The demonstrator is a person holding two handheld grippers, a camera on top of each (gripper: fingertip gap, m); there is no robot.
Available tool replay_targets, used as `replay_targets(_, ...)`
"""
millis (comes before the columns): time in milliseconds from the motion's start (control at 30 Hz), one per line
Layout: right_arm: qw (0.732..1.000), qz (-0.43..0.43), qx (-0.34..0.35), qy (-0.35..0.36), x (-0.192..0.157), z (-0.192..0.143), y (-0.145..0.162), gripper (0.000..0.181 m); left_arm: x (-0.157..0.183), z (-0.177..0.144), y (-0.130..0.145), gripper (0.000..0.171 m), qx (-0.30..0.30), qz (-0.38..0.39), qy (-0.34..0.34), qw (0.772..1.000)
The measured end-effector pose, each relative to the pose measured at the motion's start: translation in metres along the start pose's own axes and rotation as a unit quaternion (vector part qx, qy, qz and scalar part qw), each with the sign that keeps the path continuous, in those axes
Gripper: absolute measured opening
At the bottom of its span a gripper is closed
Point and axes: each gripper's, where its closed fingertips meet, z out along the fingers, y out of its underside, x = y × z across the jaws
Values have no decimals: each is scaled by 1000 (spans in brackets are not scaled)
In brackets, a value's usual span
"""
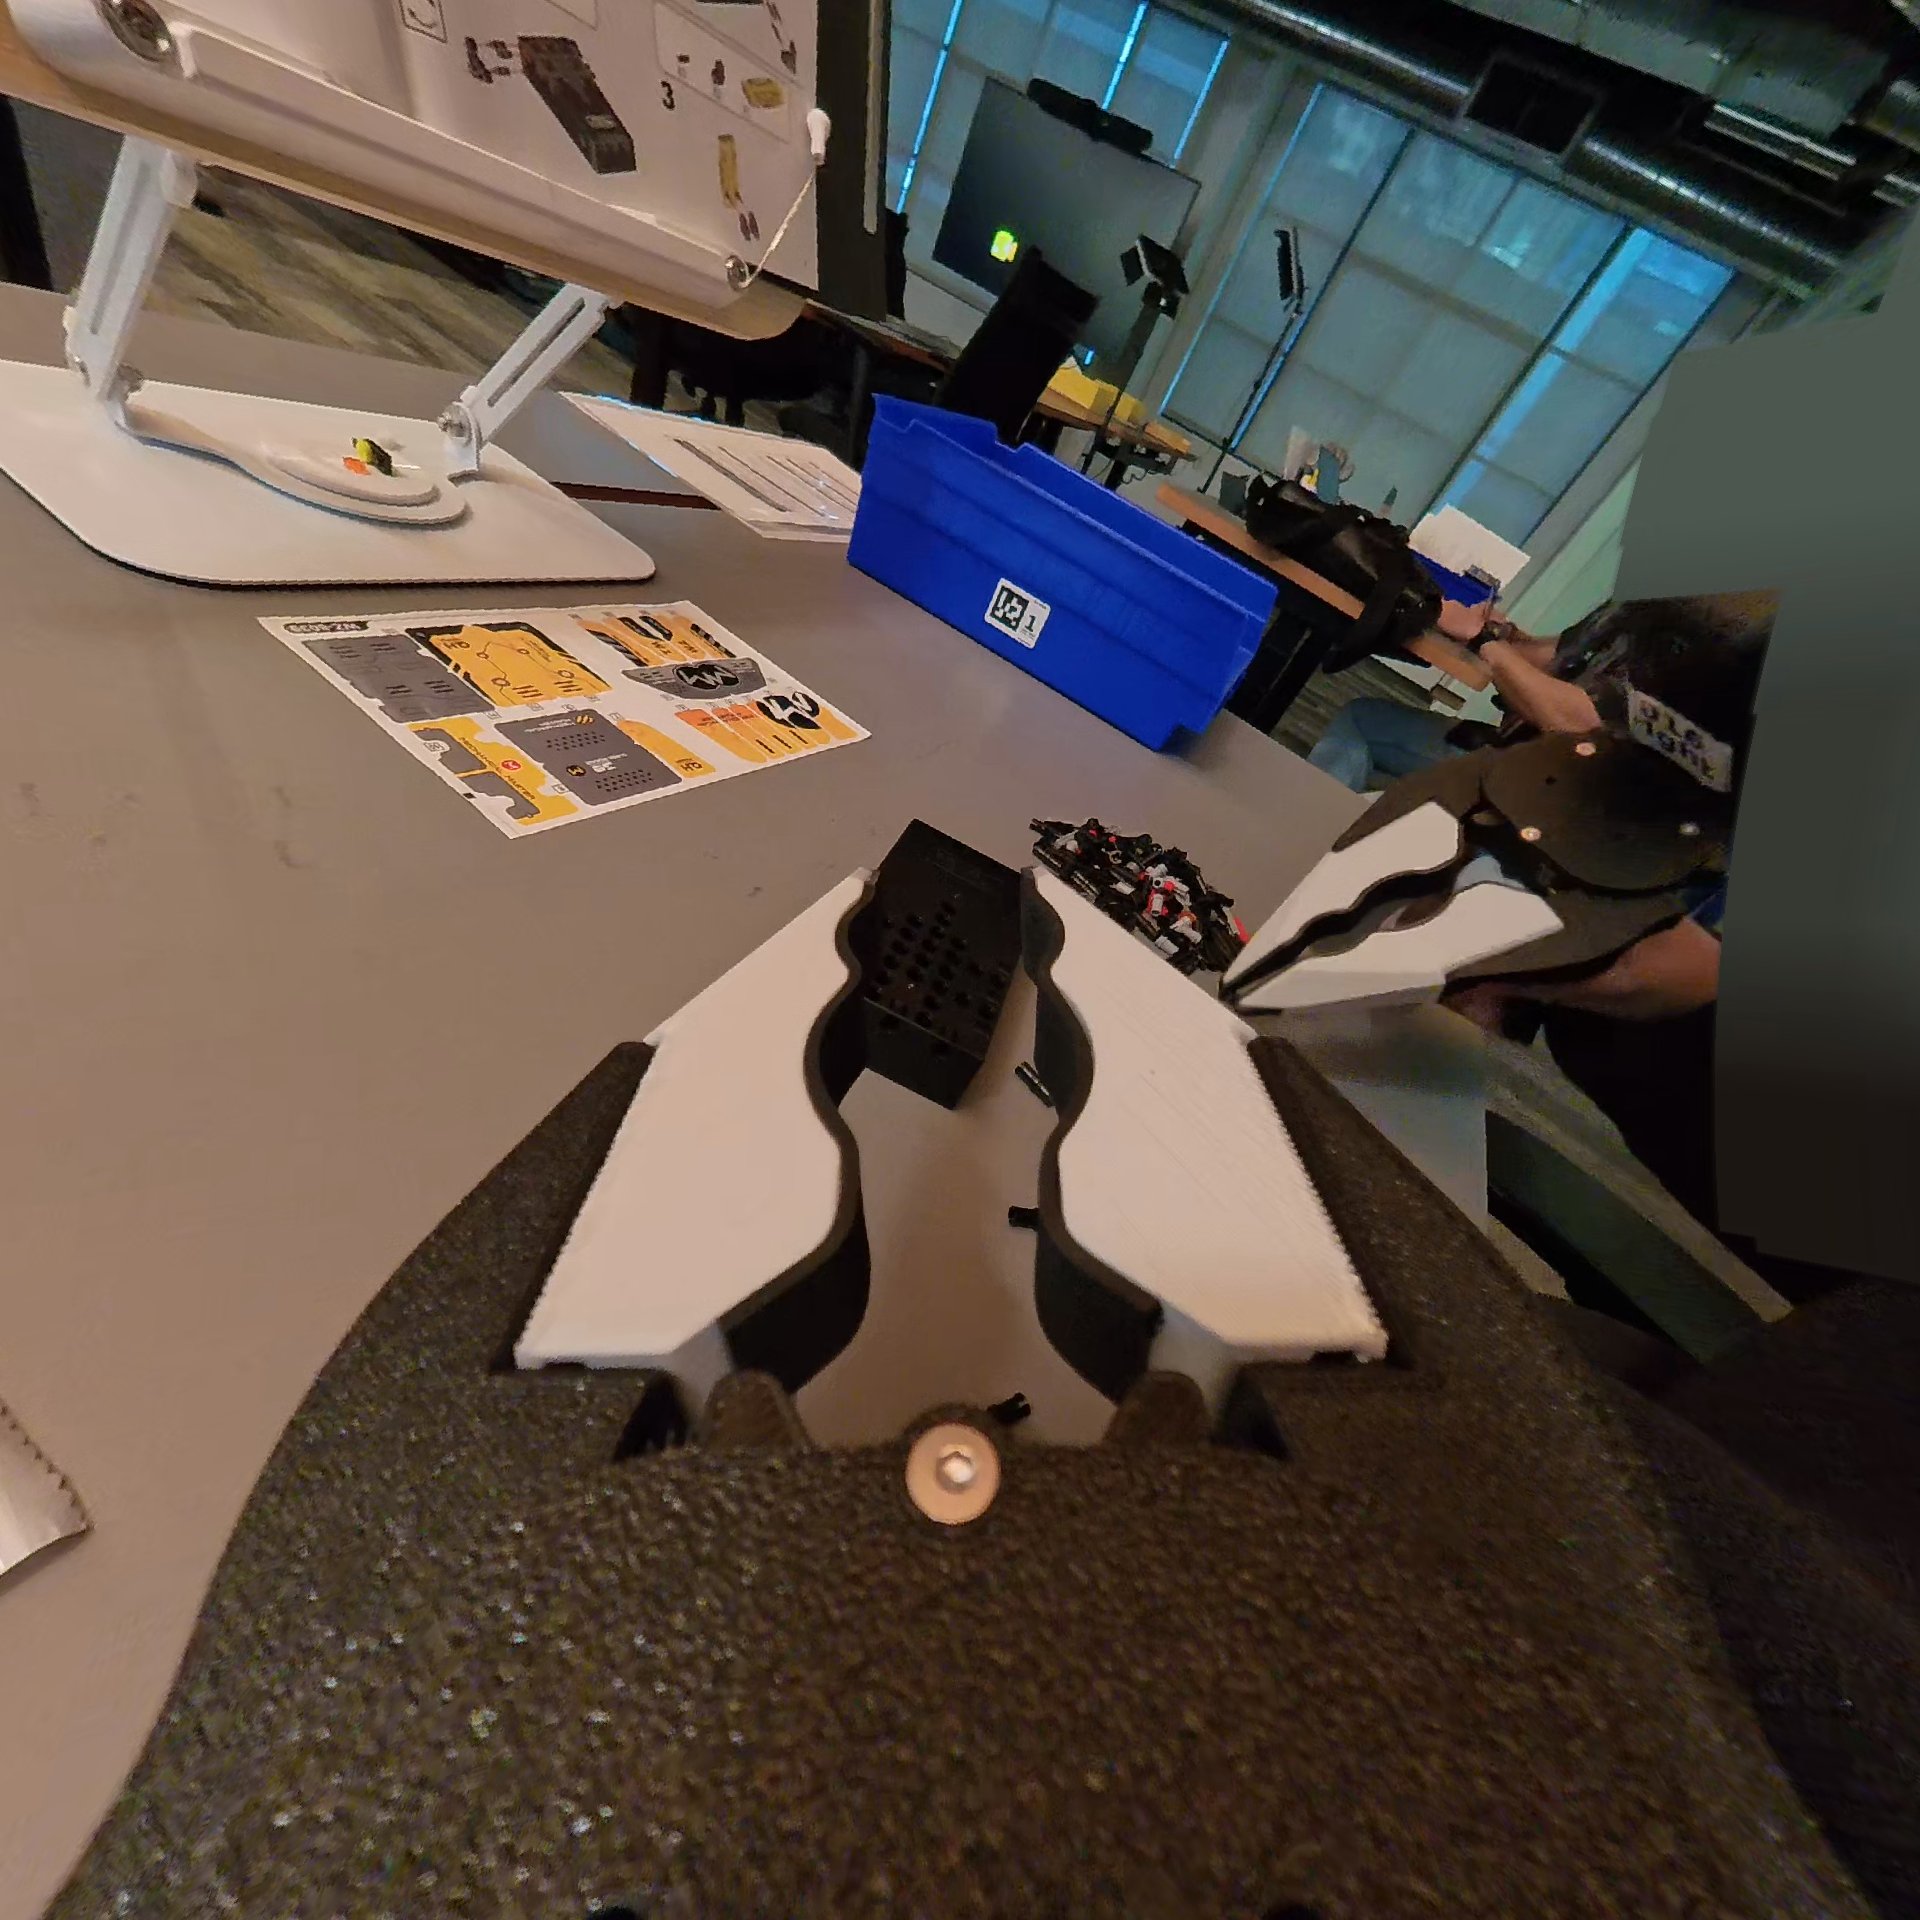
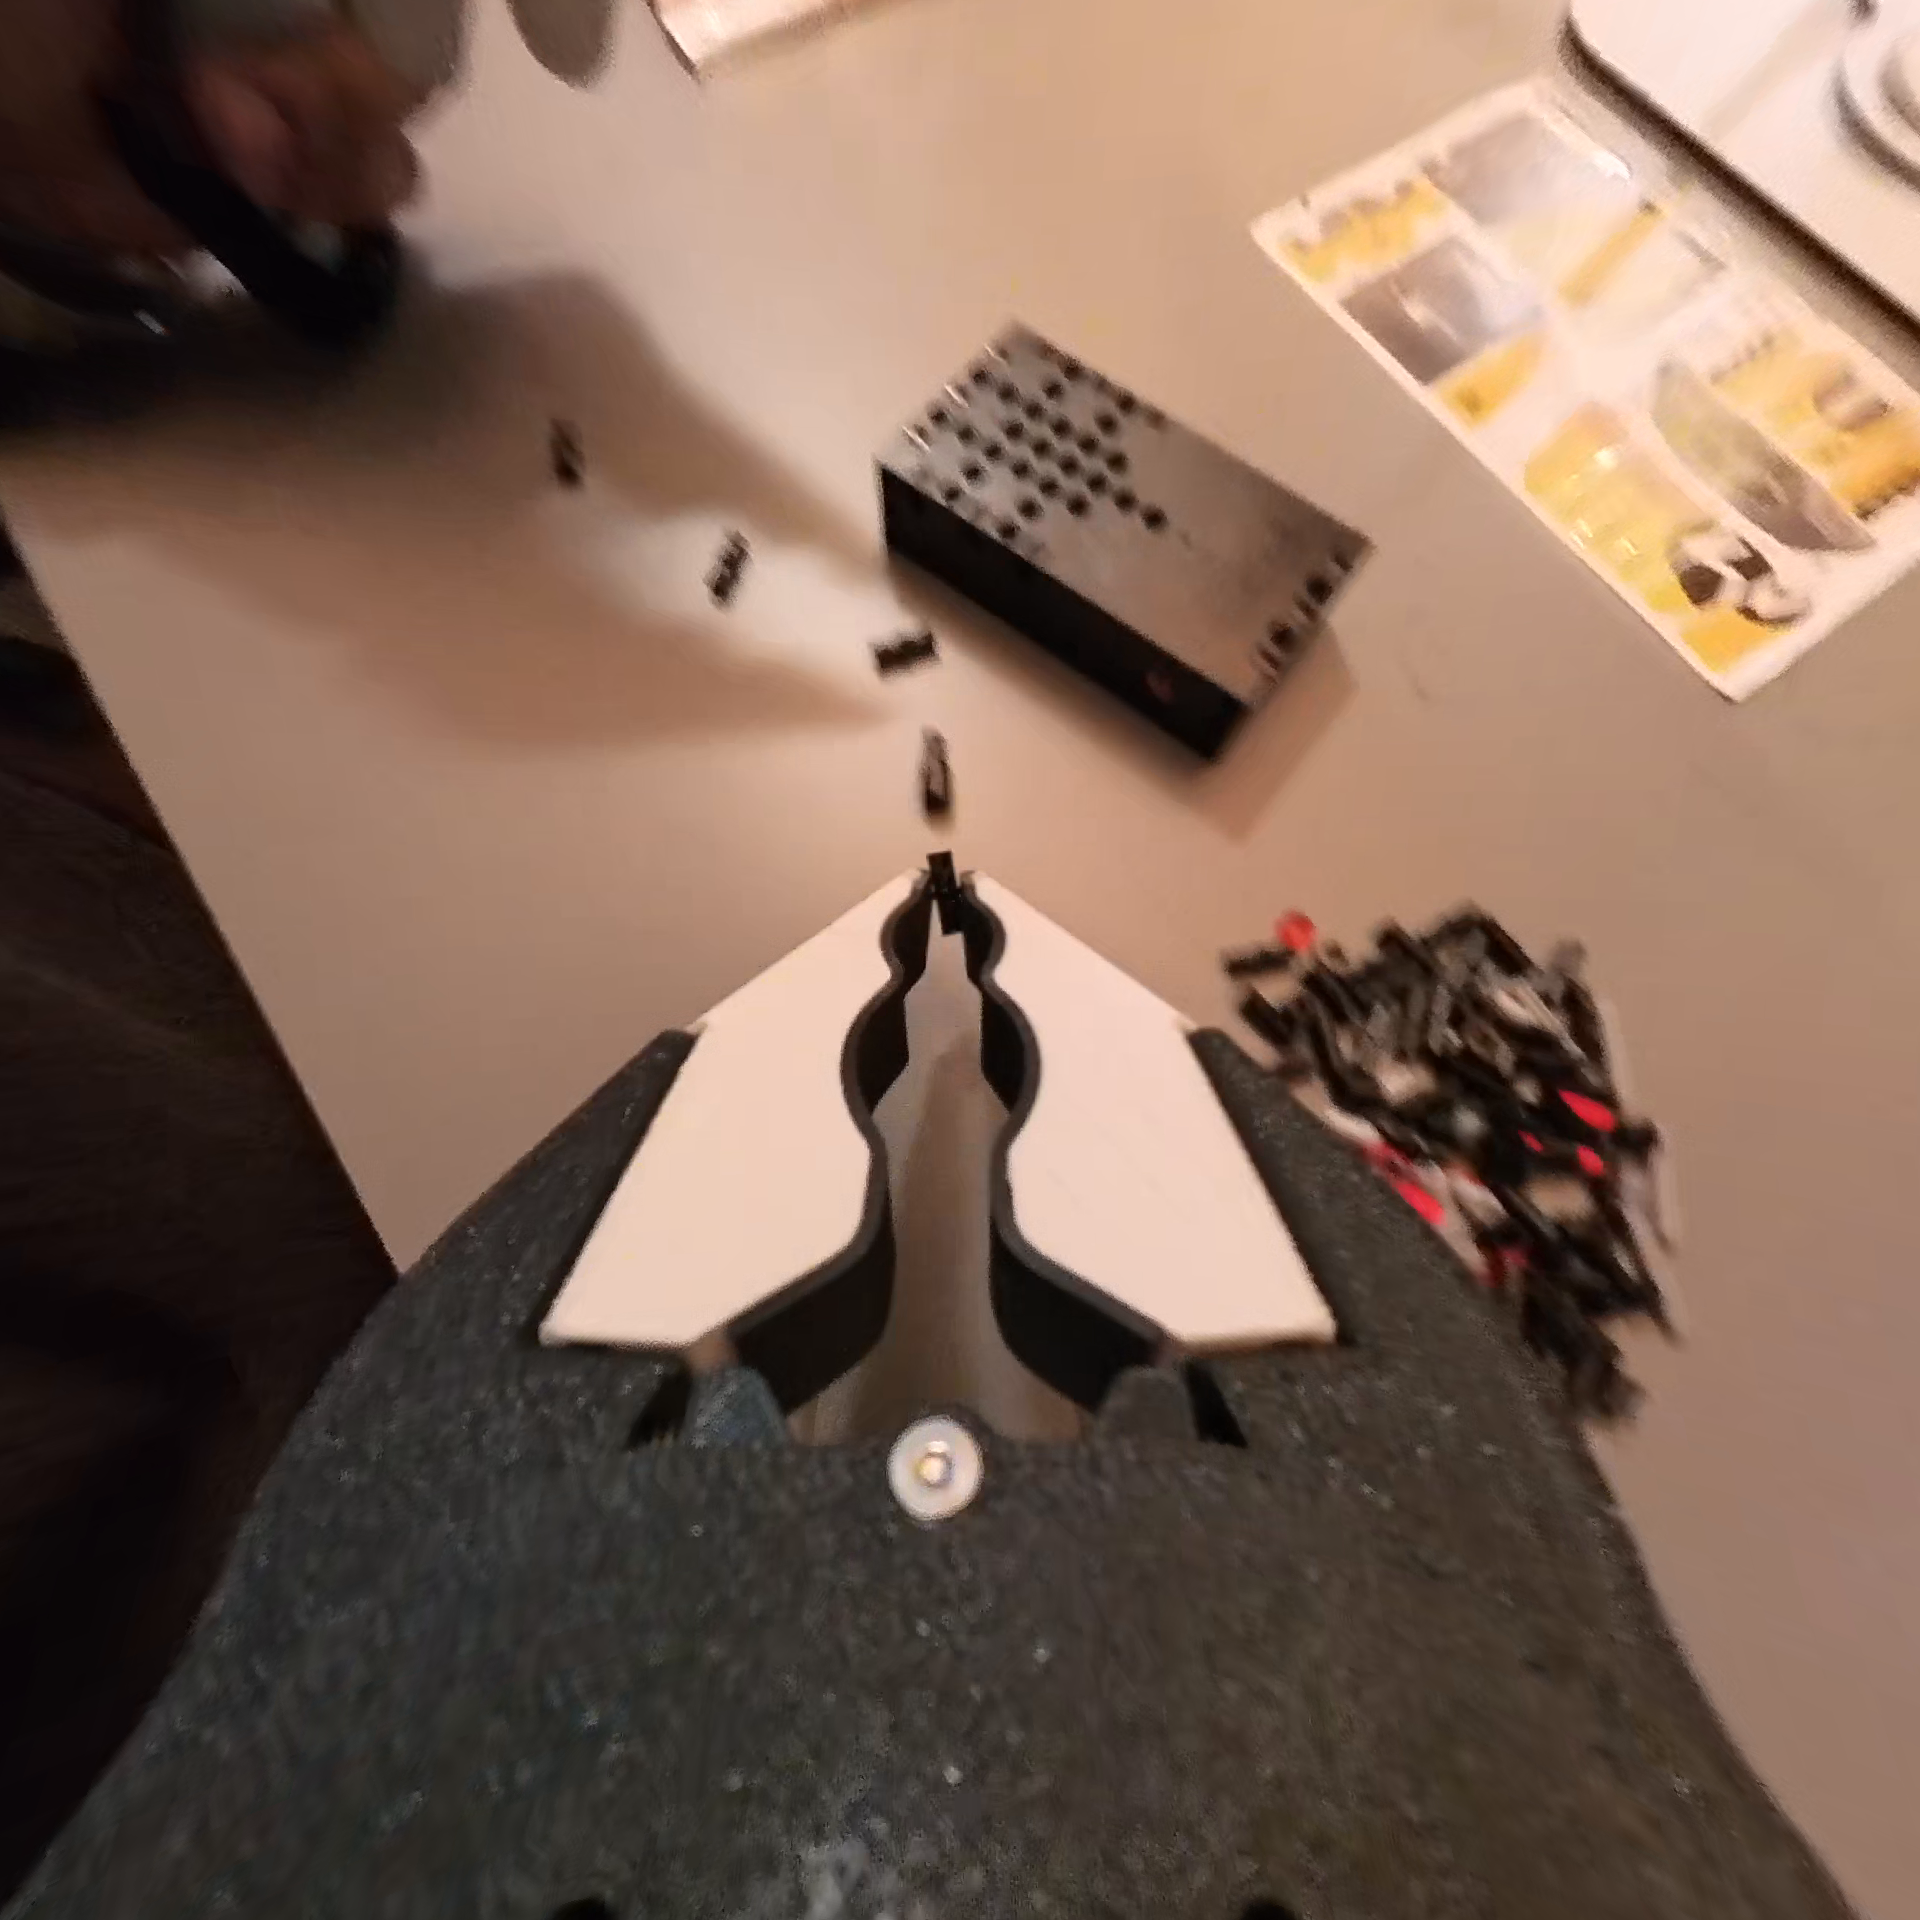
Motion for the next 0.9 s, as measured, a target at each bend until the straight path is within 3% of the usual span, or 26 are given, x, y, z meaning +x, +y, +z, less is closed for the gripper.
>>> replay_targets(233, 999, -27, -4, -31, -38, 56, -24, 6, 0, -1, -1, 25, 2, -1, 0, 1000)
replay_targets(467, 999, -15, 7, -35, -38, 65, -32, 10, 2, -1, 0, 26, 1, 3, 3, 1000)
replay_targets(633, 996, 56, 67, -30, -14, 35, -41, 13, 3, -1, 0, 25, 1, 4, 4, 1000)
replay_targets(800, 974, 161, 116, 110, 82, -33, -15, 13, 1, -1, 0, 25, 3, 0, 3, 1000)
replay_targets(900, 956, 222, 129, 142, 112, -72, 10, 13, 0, 0, 1, 26, -1, -4, 2, 1000)
